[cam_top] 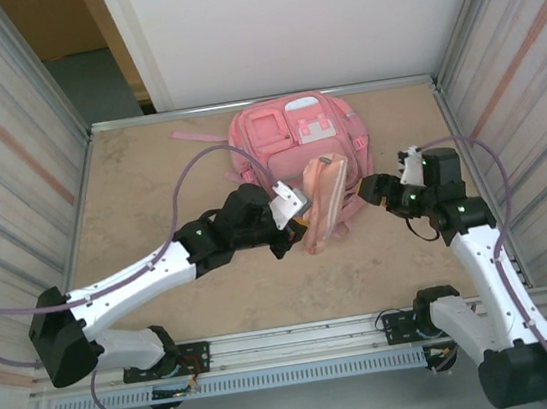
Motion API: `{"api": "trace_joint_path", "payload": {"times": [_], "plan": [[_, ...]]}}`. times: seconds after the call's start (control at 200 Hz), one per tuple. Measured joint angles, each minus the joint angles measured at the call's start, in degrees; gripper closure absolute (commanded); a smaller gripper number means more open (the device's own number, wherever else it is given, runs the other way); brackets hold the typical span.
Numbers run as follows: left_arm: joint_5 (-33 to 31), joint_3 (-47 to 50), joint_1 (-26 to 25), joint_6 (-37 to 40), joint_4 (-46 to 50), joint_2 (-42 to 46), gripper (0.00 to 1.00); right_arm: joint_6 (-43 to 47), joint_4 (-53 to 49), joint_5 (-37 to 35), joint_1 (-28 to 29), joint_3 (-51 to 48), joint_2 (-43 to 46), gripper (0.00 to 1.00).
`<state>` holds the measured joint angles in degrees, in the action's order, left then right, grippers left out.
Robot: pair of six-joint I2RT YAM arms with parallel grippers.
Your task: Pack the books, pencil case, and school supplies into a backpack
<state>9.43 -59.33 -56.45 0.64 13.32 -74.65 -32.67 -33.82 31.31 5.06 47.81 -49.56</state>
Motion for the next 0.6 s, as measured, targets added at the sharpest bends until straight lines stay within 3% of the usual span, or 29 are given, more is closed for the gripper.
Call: {"api": "trace_joint_path", "payload": {"times": [0.17,0.366,0.601], "plan": [[-0.2,0.0,2.7,6.7,4.2,0.1,1.00,8.0,-2.5,-0.2,5.1,9.3,-3.2,0.31],[4.8,0.6,3.1,17.4,8.3,1.5,1.00,19.8,-8.7,-3.0,7.1,16.5,-5.5,0.27],[9.5,0.5,3.1,23.5,12.3,1.9,1.00,32.5,-18.3,-1.0,11.2,21.9,-12.6,0.19]]}}
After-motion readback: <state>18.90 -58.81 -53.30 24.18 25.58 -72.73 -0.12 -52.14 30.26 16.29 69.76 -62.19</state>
